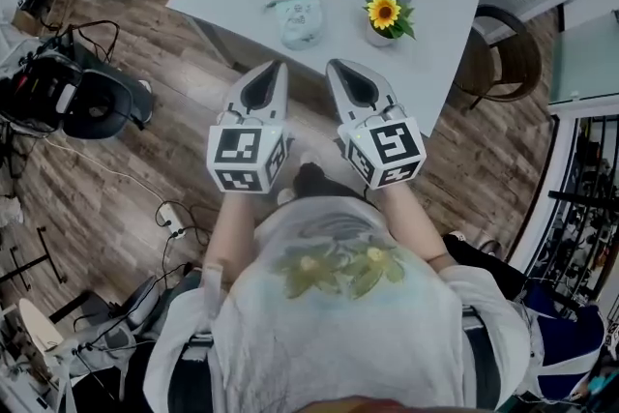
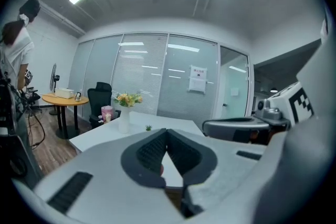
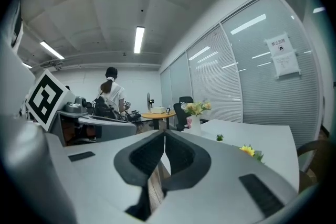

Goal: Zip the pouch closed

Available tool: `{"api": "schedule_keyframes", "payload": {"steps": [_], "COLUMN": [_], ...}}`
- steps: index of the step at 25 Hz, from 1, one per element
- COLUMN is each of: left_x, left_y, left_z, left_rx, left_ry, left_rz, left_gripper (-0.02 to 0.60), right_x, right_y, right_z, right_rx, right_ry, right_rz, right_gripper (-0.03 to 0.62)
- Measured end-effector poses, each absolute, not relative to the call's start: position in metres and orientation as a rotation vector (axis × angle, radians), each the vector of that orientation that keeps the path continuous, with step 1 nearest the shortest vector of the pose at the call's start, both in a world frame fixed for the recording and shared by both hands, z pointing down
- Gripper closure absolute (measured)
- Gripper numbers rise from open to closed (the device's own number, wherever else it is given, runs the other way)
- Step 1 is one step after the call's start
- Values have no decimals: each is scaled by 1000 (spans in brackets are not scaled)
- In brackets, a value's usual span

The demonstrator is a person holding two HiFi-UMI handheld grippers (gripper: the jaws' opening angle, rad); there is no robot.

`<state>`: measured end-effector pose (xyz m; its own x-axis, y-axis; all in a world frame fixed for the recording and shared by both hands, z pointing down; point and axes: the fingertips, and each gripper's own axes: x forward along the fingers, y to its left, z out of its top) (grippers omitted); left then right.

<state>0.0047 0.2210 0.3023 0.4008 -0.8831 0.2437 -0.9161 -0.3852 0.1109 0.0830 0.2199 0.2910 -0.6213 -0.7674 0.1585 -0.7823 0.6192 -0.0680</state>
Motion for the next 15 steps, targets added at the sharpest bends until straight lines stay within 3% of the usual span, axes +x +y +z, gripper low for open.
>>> {"api": "schedule_keyframes", "payload": {"steps": [6, 9, 11, 15], "left_x": [7, 4, 2, -2], "left_y": [186, 172, 166, 158], "left_z": [305, 308, 313, 326], "left_rx": [2432, 2415, 2408, 2379], "left_ry": [-1632, -1660, -1665, -1645], "left_rz": [206, 216, 246, 293], "left_gripper": [561, 488, 447, 396], "right_x": [84, 84, 83, 83], "right_y": [184, 168, 160, 149], "right_z": [296, 299, 304, 314], "right_rx": [1259, 1225, 1192, 1132], "right_ry": [-2738, -2742, -2738, -2722], "right_rz": [190, 189, 201, 230], "right_gripper": [574, 571, 500, 440]}}
